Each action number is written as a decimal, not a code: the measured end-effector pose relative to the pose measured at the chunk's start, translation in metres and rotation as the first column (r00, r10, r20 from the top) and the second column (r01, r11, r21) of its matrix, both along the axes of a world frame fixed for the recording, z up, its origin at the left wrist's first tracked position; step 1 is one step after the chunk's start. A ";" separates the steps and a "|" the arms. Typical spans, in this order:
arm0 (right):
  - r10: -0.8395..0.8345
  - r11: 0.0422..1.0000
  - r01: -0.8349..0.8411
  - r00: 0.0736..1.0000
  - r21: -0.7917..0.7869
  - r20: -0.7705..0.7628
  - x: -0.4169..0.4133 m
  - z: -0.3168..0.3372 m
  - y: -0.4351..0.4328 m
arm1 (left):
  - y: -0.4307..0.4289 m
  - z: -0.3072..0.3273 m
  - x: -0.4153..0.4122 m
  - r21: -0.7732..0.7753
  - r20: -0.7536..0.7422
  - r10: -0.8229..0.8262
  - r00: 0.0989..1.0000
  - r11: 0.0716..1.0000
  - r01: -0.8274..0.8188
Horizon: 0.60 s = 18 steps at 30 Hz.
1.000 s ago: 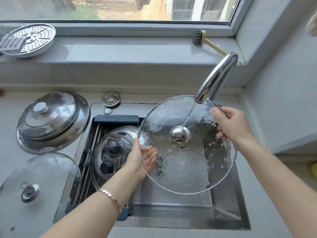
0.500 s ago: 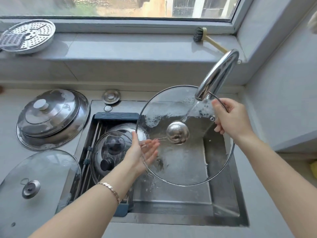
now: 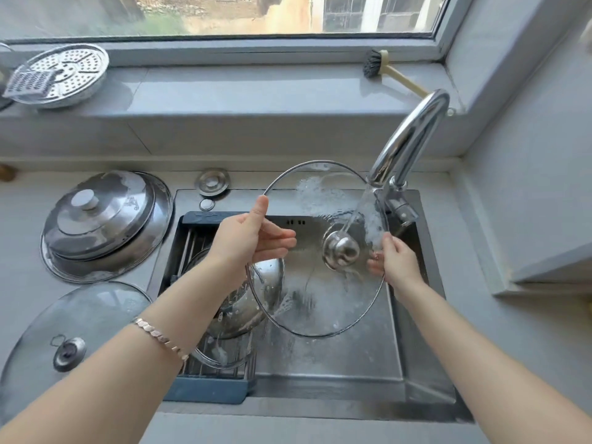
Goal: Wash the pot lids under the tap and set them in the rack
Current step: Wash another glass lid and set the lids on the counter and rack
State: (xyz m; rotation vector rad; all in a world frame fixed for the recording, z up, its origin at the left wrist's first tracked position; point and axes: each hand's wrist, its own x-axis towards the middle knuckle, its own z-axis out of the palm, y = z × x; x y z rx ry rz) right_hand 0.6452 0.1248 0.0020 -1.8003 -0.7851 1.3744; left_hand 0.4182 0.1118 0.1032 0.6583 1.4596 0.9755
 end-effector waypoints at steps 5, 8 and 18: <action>0.421 0.904 -0.409 0.808 -0.122 0.413 -0.014 0.018 -0.021 | -0.001 -0.005 0.001 -0.172 0.056 0.089 0.994 0.982 -0.078; 0.668 0.733 -0.644 0.619 -0.220 0.413 -0.021 0.046 -0.041 | -0.008 -0.013 0.005 -0.276 0.125 0.188 0.974 0.950 -0.148; 0.379 0.432 -0.901 0.141 -0.040 0.915 -0.029 0.079 -0.063 | -0.025 -0.001 0.050 -0.285 0.166 0.191 0.967 0.948 -0.139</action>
